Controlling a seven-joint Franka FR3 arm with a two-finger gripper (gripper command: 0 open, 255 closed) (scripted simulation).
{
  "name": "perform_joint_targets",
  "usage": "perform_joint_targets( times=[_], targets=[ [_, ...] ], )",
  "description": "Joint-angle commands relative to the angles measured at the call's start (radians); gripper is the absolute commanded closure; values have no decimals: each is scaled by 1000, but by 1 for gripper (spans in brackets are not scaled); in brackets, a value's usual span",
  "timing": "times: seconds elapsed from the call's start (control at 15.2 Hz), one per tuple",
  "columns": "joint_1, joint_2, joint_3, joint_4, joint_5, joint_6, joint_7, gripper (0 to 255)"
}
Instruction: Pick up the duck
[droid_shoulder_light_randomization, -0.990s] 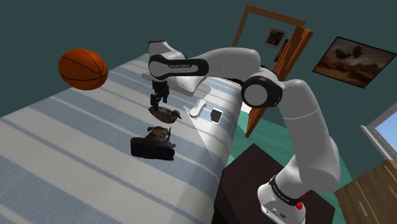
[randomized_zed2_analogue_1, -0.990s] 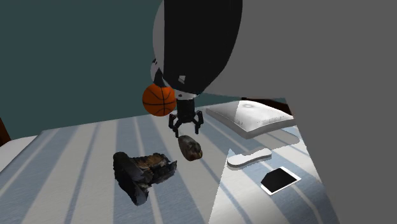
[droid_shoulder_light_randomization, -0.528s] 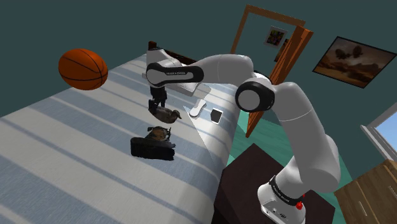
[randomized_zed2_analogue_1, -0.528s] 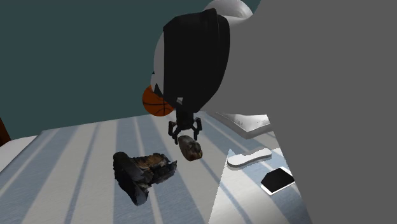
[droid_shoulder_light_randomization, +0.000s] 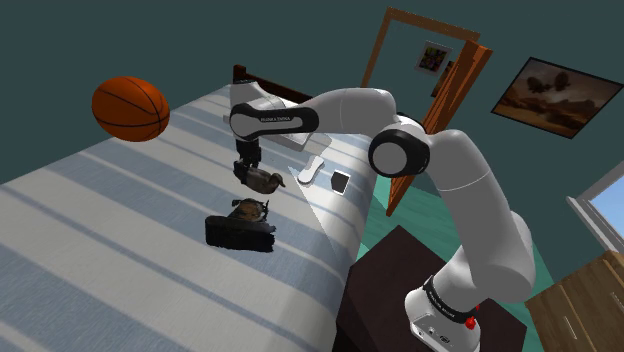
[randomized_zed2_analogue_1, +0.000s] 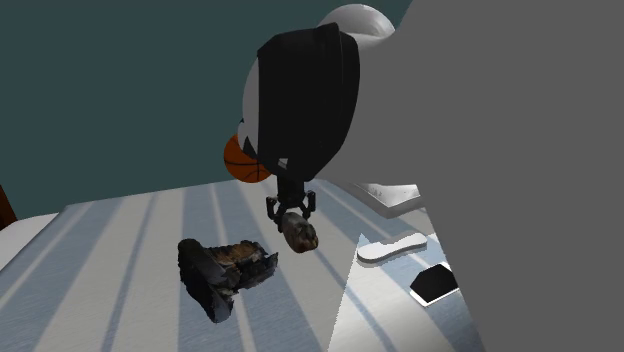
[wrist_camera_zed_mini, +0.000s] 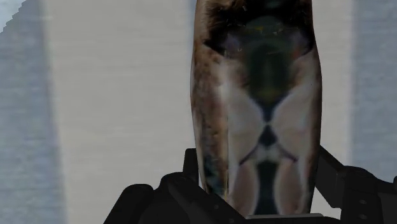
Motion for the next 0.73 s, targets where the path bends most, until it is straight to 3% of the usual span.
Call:
perform_joint_targets(
  times=[0.0, 0.66],
  targets=[
    [0, 0, 0, -2, 0, 0, 0, 255],
    [0, -32, 2, 22, 2, -57, -1, 255]
  ],
)
